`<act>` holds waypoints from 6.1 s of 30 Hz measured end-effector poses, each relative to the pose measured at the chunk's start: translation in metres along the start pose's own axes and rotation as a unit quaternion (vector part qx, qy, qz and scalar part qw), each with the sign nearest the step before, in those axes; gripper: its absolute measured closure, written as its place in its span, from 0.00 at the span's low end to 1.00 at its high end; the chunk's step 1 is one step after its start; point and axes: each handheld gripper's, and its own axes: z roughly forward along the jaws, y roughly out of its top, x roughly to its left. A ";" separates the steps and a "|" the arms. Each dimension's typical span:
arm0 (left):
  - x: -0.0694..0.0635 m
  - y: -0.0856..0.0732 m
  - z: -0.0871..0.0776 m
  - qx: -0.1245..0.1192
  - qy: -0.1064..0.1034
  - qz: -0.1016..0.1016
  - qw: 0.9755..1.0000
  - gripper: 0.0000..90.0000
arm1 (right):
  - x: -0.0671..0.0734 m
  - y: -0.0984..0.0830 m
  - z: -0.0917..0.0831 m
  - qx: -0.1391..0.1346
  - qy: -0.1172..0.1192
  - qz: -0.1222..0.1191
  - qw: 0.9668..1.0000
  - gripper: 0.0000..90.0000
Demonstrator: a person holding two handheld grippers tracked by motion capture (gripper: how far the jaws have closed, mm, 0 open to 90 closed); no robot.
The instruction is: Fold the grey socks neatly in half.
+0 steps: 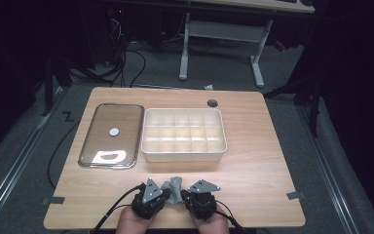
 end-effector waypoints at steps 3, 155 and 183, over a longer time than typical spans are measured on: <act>-0.001 0.000 0.001 0.002 0.001 0.004 1.000 0.95 | 0.005 0.003 -0.002 -0.005 0.003 -0.006 1.000 0.97; 0.003 0.020 0.001 -0.021 0.011 -0.010 1.000 1.00 | 0.016 -0.005 0.003 -0.030 -0.023 -0.052 0.998 1.00; 0.012 0.029 0.026 -0.023 -0.003 0.027 0.999 1.00 | 0.030 -0.014 -0.002 -0.039 0.013 -0.048 0.998 1.00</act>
